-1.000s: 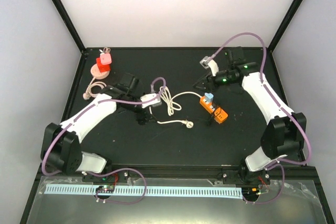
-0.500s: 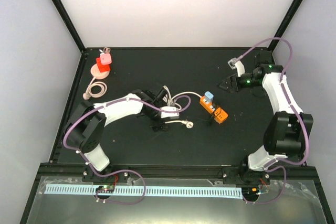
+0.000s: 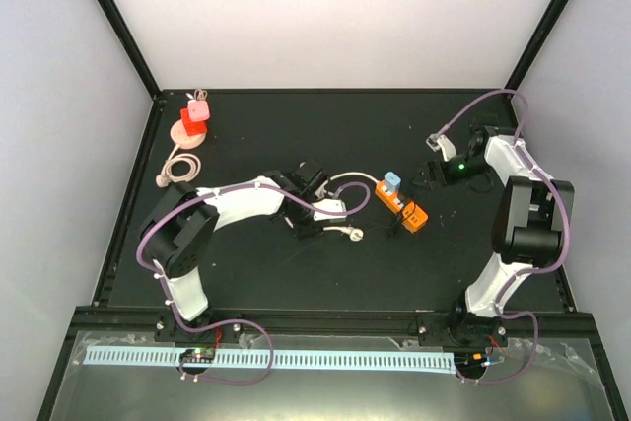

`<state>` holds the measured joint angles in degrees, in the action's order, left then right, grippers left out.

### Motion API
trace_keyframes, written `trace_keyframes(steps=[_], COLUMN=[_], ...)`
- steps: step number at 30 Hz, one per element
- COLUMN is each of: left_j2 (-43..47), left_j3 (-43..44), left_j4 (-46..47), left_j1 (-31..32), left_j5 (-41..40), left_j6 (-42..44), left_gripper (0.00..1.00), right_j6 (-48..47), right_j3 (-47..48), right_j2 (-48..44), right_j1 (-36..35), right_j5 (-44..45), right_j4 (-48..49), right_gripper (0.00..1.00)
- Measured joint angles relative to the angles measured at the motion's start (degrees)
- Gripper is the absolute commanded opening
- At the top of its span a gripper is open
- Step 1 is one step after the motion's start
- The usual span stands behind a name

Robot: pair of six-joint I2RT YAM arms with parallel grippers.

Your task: Pull the plug off the socket

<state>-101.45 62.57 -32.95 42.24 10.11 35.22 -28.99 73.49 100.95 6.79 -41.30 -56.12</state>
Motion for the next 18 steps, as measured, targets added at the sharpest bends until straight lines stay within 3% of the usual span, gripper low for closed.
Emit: trace_keyframes(steps=[7, 10, 18], left_j2=[-1.29, -0.61, 8.24], left_j3=[0.96, 1.03, -0.31], left_j4=[0.15, -0.55, -1.70], left_j1=[0.98, 1.03, 0.74], left_j5=[-0.83, 0.02, 1.20], left_j6=[-0.79, -0.63, 0.02], left_gripper=[0.06, 0.02, 0.02], right_j6=[-1.55, -2.27, -2.93], right_j3=[-0.02, -0.13, -0.68], right_j2=[3.82, 5.44, 7.82], right_j1=[-0.35, -0.87, -2.36], right_j5=[1.77, 2.21, 2.19], right_j4=[-0.46, -0.81, -1.27], right_gripper=[0.97, 0.97, 0.99])
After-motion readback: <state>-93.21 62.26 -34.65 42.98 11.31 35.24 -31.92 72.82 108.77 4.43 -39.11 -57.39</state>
